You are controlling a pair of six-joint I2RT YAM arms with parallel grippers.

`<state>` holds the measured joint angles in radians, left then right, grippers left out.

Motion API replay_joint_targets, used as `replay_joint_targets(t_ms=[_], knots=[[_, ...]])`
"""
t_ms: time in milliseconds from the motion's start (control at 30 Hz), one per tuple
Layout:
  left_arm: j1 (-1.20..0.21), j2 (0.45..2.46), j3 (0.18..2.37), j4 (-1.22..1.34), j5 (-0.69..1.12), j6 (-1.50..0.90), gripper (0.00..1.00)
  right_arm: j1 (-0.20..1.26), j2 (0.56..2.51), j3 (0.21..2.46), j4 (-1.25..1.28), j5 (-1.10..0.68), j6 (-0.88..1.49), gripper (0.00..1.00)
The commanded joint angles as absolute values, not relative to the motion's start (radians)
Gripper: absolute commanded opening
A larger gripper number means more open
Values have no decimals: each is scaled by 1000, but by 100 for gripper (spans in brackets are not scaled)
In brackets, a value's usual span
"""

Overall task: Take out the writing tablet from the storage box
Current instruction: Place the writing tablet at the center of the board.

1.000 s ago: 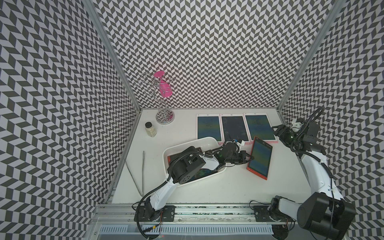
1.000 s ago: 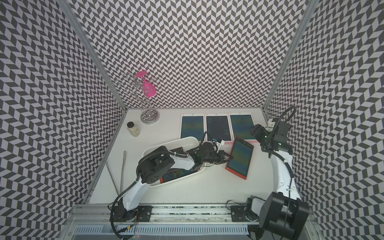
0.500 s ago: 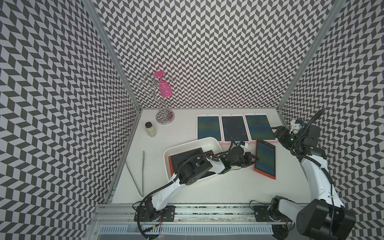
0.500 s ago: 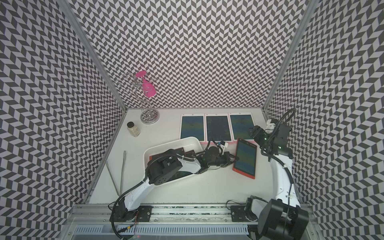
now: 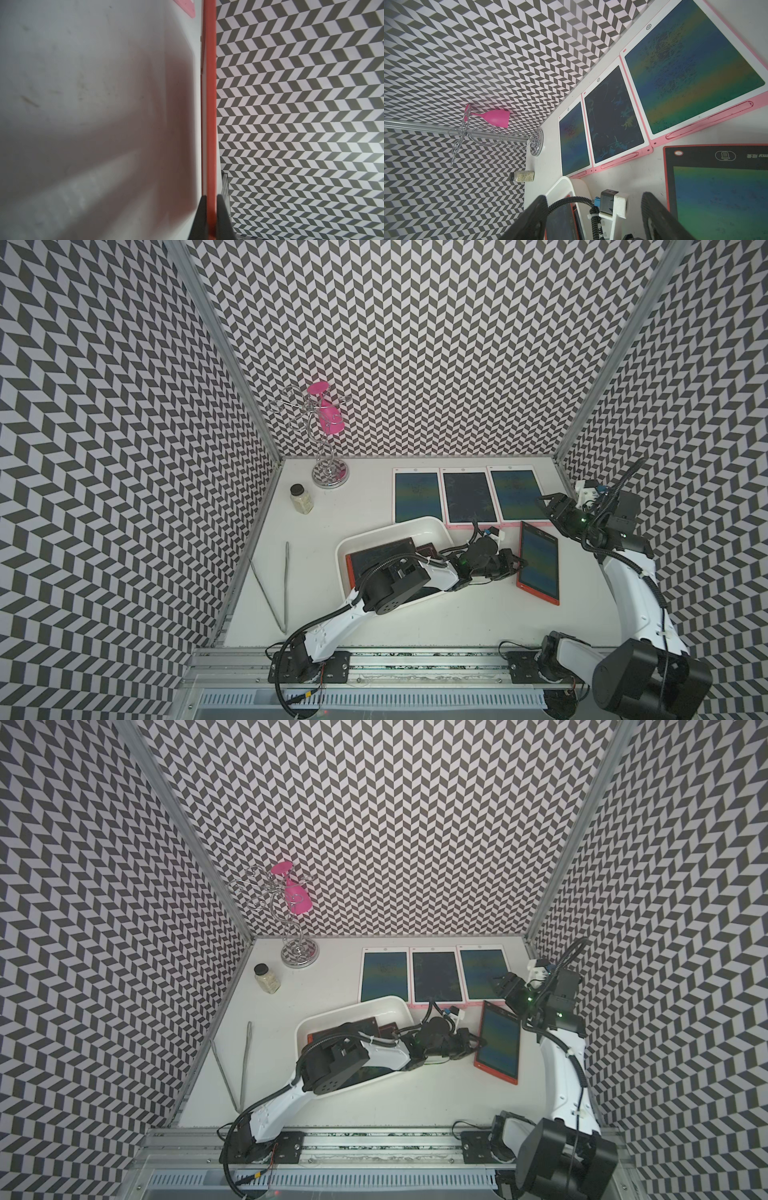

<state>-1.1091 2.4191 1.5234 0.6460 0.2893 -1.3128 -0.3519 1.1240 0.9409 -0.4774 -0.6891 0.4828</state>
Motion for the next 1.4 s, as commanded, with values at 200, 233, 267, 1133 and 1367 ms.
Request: replay_joint_targets(t_ms=[200,233,267,1133,1367], knots=[[-1113,2337,1496,552,256,-1238,0,-357,1097,954,-436,-706,487,72],[-1117,2325,1503,535,246,-1221,0,-357,1096,956,-442,-706,483,72],[-1119,2313,1509,521,236,-1206,0,-357,1097,961,-447,-707,480,72],[-1163,2475,1734,525,234,-1252,0,-359,1086,1002,-488,-800,498,72],[-1148,2546,1783,523,262,-1265,0,-359,1081,990,-480,-797,496,72]])
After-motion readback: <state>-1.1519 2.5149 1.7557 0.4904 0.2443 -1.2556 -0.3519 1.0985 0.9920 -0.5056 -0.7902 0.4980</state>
